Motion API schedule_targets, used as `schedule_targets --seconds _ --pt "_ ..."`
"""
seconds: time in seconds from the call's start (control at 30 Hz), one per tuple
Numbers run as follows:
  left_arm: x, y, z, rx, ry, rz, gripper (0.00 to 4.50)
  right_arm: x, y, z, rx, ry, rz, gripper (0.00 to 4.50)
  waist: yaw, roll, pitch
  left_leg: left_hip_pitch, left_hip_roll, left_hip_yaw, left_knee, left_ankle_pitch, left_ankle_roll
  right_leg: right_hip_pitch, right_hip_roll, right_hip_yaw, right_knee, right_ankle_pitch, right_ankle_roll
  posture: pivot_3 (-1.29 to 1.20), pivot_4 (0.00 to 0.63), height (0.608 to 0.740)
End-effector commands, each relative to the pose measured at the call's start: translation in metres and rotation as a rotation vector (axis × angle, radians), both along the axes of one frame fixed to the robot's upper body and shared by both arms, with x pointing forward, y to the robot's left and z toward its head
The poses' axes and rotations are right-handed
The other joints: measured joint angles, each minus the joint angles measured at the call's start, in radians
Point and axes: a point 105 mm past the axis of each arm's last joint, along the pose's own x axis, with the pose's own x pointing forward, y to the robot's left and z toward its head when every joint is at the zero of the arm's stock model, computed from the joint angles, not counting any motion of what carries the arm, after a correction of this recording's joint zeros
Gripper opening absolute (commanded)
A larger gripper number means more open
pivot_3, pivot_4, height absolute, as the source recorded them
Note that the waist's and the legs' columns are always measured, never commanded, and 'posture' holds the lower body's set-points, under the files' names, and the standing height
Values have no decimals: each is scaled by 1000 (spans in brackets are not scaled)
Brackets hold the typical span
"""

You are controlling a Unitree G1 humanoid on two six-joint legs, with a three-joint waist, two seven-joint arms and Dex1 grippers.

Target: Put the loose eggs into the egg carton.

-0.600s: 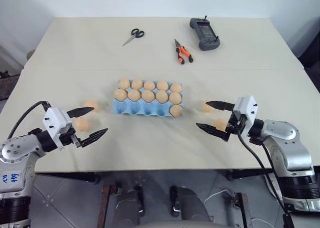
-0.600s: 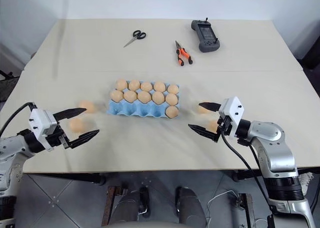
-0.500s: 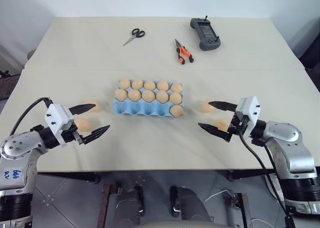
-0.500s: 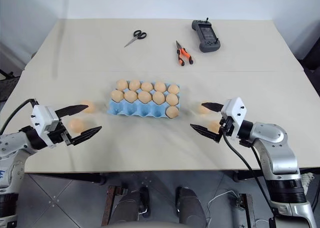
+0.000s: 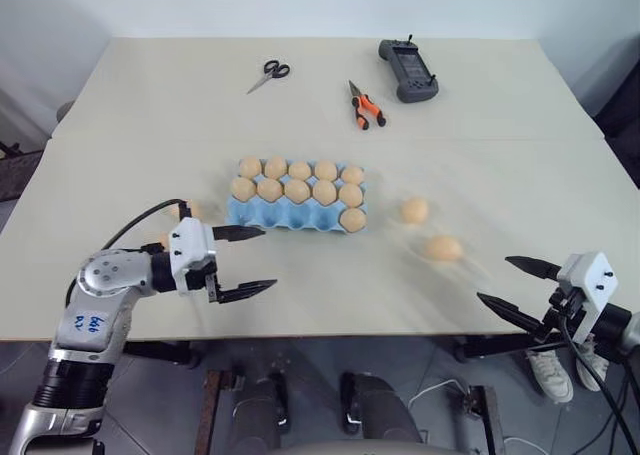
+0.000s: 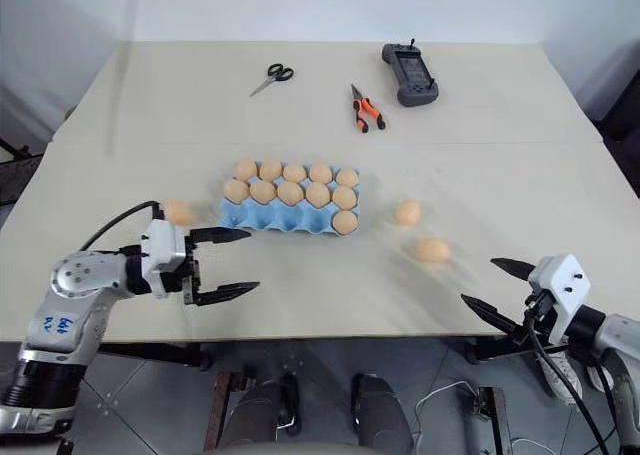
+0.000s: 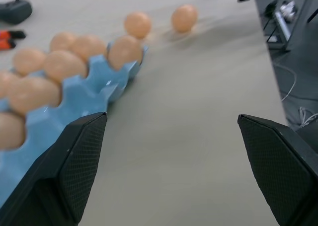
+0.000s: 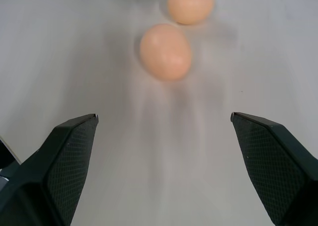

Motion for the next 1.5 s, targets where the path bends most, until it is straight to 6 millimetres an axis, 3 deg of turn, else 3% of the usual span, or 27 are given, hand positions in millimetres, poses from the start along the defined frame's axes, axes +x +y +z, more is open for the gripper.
schedule_targets --seconds 0.03,0.33,0.47,0.63,0.73,0.9,1.0,1.1,1.3,1.47,1.5 --pt "3 -4 5 -10 -30 -18 4474 14 16 4 -10 -18 82 4500 -4 0 0 0 0 0 0 0 0 0 0 0 0 0 -1 0 150 740" --pt "3 -10 1 -21 -24 -25 4474 69 32 -7 37 38 112 4500 -9 0 0 -1 -1 0 1 2 4 0 -1 1 -2 2 0 0 150 740" --pt "3 -6 4 -28 -31 4 4500 80 40 -16 35 64 142 3564 -5 0 0 -1 0 0 1 2 4 -2 -1 -1 2 4 4 0 150 740" --pt "4 1 5 -25 -34 34 4500 84 41 -16 23 53 179 1707 -4 0 0 -1 0 0 1 2 4 -1 -1 -1 3 4 5 0 150 740" --pt "6 10 5 -30 -37 84 4500 81 50 -10 21 37 239 1265 -8 0 0 -1 0 0 1 2 3 -1 -1 0 3 5 6 0 150 740" --pt "11 37 3 -72 -32 253 4500 68 95 20 88 0 395 1224 -16 0 0 -1 1 -1 1 2 3 -2 -1 -1 4 5 5 0 150 740" --pt "9 57 -1 -81 -28 350 4500 70 131 42 150 -41 436 1224 -20 0 0 -1 2 -1 1 2 3 -2 0 -1 6 5 5 0 150 740" --pt "4 69 -4 -89 -25 412 4500 82 159 50 146 -33 419 1224 -17 0 0 -1 2 -1 1 2 2 -3 -1 -1 6 4 4 0 150 740" --pt "-1 68 -9 -98 -19 439 4500 97 212 55 133 -26 462 1224 -11 0 0 -3 1 0 -3 2 1 -4 -5 -1 1 1 -4 0 150 740" --pt "-2 59 -7 -112 -25 433 4500 114 234 61 132 -45 435 1224 -16 0 0 -6 0 1 -6 2 1 -8 -5 -2 1 5 3 0 150 740" --pt "-3 58 -7 -114 -25 432 4500 116 237 62 132 -46 434 1570 -16 0 0 -6 1 1 -7 2 1 -9 -5 -3 2 5 2 0 150 740"
